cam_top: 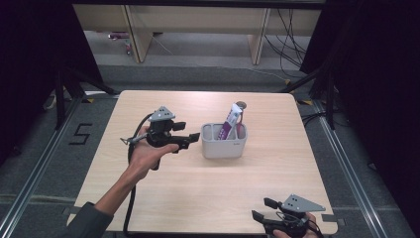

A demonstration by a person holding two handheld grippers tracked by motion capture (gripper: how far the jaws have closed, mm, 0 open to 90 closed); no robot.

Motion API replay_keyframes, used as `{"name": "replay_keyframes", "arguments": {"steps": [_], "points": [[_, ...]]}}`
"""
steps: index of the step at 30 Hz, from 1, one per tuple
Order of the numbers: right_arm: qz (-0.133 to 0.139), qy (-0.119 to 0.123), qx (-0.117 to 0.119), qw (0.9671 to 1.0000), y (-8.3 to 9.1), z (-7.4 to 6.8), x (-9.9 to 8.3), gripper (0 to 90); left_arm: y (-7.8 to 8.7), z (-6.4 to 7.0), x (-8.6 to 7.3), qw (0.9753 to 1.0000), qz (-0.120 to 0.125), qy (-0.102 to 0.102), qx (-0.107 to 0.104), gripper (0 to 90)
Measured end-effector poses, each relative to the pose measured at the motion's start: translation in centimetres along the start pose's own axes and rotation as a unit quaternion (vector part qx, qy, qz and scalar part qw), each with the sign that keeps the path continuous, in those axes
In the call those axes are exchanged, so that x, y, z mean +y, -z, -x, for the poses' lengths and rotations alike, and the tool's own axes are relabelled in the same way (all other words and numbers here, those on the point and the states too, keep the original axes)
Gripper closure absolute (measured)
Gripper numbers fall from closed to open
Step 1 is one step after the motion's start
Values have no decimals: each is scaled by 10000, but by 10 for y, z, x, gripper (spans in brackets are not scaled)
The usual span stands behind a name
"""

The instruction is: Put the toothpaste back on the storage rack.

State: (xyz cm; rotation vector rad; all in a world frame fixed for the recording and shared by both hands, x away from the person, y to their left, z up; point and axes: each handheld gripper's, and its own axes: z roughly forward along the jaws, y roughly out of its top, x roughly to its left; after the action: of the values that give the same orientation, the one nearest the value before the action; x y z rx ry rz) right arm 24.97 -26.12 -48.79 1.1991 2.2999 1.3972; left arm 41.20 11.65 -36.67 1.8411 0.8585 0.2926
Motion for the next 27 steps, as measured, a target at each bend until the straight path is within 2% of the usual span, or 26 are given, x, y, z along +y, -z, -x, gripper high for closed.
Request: {"name": "replay_keyframes", "arguments": {"steps": [3, 4, 5, 6, 7, 9, 10, 12, 13, 14, 15, 16, 17, 18, 19, 21, 25, 27], "points": [[7, 22, 1, 10000, 0, 1, 0, 347, 4, 0, -6, 9999, -2, 39, -111, 249], [45, 141, -63, 9999, 0, 2, 0, 347, 6, 1, -8, 9999, -11, 86, -113, 249], [9, 135, -53, 9999, 0, 2, 0, 347, 11, 2, -13, 9999, -39, 71, -123, 191], [9, 135, -53, 9999, 0, 2, 0, 347, 11, 2, -13, 9999, -39, 71, -123, 177], [-31, 16, -17, 10000, 0, 0, 0, 347, 17, 4, -19, 9999, -26, 91, -87, 157], [-28, -79, -3, 10000, 0, -2, -1, 347, 20, 4, -22, 9999, -41, 57, -110, 154], [36, 127, -58, 9999, -1, 1, -1, 347, 27, 5, -28, 10000, 5, 45, -80, 154], [35, 92, -13, 10000, -2, 1, -1, 347, 29, 5, -31, 10000, 25, 59, -60, 153], [39, 81, 16, 10000, -2, 1, -1, 347, 35, 6, -38, 10000, -14, 40, -41, 153], [17, -39, 39, 10000, -2, -1, -1, 347, 38, 6, -42, 10000, -24, 40, -33, 153], [9, -13, 24, 10000, -2, -1, -1, 347, 42, 7, -46, 10000, -51, 9, -5, 153], [51, 64, -42, 10000, -3, 0, -1, 346, 43, 7, -50, 10000, -25, -6, -32, 152], [-97, 19, -49, 9999, -1, -1, -1, 347, 46, 8, -54, 10000, -55, -29, 11, 152], [-116, 1, -42, 9999, -2, -1, -1, 347, 47, 8, -58, 10000, -52, -59, -25, 152], [-47, 131, -42, 9999, -3, 0, -1, 347, 49, 9, -61, 10000, -68, -68, -25, 152], [-22, 152, -62, 9999, -3, 0, -1, 347, 52, 9, -70, 9998, -77, -160, 30, 154], [-28, 159, -101, 9998, -4, 0, -1, 346, 58, 8, -86, 9999, -43, -123, -27, 154], [-57, 92, -67, 9999, -5, 0, -1, 346, 61, 9, -92, 9998, -27, -173, 1, 154]]}}
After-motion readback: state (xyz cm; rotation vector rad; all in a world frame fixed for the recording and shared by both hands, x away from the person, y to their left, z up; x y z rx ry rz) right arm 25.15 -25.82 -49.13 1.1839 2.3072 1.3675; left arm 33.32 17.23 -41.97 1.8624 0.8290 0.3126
